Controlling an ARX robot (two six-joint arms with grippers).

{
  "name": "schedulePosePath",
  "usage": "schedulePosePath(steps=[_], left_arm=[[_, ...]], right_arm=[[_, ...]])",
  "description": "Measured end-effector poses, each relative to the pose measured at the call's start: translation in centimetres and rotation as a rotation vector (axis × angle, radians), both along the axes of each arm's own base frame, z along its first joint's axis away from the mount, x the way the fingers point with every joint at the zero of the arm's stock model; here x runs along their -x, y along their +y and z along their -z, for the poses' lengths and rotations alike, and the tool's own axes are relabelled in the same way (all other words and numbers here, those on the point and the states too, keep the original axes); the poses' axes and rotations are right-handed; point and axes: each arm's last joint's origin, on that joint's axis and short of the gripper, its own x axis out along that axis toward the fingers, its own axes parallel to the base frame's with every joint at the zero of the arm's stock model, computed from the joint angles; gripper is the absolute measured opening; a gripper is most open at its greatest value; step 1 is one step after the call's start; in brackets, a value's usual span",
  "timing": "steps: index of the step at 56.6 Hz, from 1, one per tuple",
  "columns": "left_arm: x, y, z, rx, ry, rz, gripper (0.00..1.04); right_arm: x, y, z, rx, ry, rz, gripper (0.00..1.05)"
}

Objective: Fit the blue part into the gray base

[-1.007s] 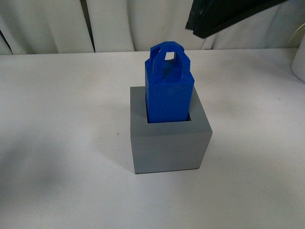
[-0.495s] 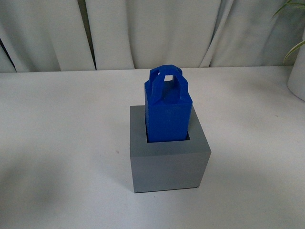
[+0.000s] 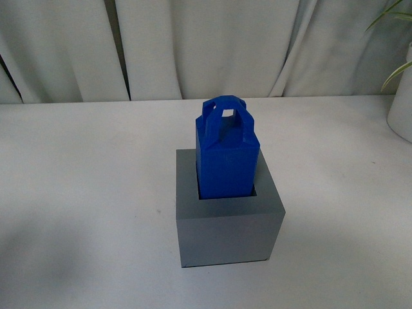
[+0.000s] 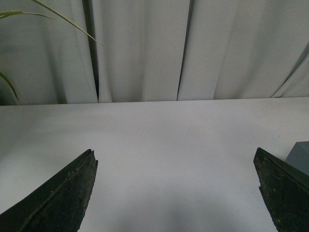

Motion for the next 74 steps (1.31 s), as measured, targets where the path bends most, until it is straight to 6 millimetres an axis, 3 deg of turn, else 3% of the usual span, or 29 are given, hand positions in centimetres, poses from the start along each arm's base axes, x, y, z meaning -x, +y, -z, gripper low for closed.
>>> schedulePosePath(steps=[5, 9, 18, 27, 43, 74], left_arm=[[0.0, 0.0, 0.0, 0.0, 0.0, 0.0, 0.99], [0.0, 0.0, 0.0, 0.0, 0.0, -0.002, 0.99], [0.0, 0.0, 0.0, 0.0, 0.0, 0.0, 0.99], [0.0, 0.0, 0.0, 0.0, 0.0, 0.0, 0.99], [0.0, 0.0, 0.0, 0.0, 0.0, -0.001, 0.99], [0.0, 0.0, 0.0, 0.0, 0.0, 0.0, 0.99]], right_arm=[[1.0, -1.0, 1.4, -0.14, -0.101, 0.294, 0.73], [1.8, -2.0, 2.6, -0.192, -0.119, 0.384, 0.63], [3.6, -3.2, 6.1, -0.229, -0.088, 0.395, 0.31], [4.9, -4.0, 7.9, -0.235, -0.092, 0.392, 0.02], [6.8, -5.7, 10.3, -0.241, -0.095, 0.4, 0.02], [8.9, -5.8, 12.3, -0.242, -0.095, 0.399, 0.02]])
